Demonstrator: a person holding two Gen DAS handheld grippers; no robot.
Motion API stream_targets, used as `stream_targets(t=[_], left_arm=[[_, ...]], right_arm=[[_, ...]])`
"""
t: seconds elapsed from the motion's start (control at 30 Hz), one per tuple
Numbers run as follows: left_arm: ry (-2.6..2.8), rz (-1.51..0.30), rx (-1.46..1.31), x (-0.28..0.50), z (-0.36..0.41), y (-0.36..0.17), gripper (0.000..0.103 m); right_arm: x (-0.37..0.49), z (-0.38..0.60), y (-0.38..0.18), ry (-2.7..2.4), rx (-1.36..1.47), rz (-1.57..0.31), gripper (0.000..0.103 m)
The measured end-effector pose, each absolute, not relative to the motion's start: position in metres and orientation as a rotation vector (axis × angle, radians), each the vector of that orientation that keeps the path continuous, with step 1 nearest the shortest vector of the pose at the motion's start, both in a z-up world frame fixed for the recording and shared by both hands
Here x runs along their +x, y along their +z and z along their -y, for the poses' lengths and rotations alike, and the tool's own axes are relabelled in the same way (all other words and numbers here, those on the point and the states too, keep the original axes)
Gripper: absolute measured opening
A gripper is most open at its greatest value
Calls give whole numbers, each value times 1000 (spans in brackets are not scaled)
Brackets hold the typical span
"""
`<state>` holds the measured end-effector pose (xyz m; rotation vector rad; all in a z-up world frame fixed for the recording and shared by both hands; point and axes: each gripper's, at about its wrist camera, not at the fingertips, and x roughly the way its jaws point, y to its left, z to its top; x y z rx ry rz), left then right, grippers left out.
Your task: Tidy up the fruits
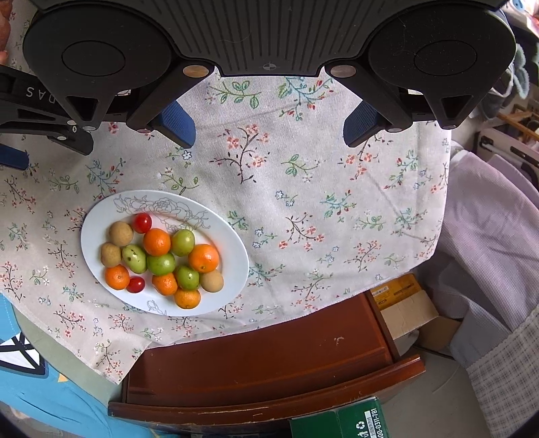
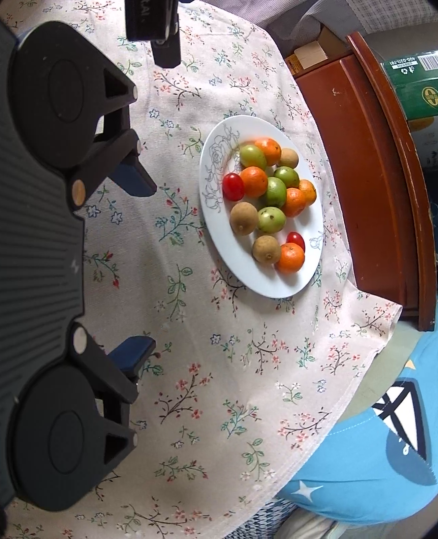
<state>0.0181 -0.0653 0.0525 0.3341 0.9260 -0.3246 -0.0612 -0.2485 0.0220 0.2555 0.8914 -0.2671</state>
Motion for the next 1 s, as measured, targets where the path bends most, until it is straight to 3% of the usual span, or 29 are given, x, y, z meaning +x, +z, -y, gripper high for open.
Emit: stream_targets(t=[0.13,0.37,1.0], left_arm=[[-328,-924,314,11,58,56,96],[-330,-920,276,2,45,61,96],[-323,-949,234,-15,27,54,96]], right_arm=[[-75,249,10,-292,277,-848,90],[-83,238,-2,-304,191,-784,102],[-78,236,-11,-339,178,-695,102]])
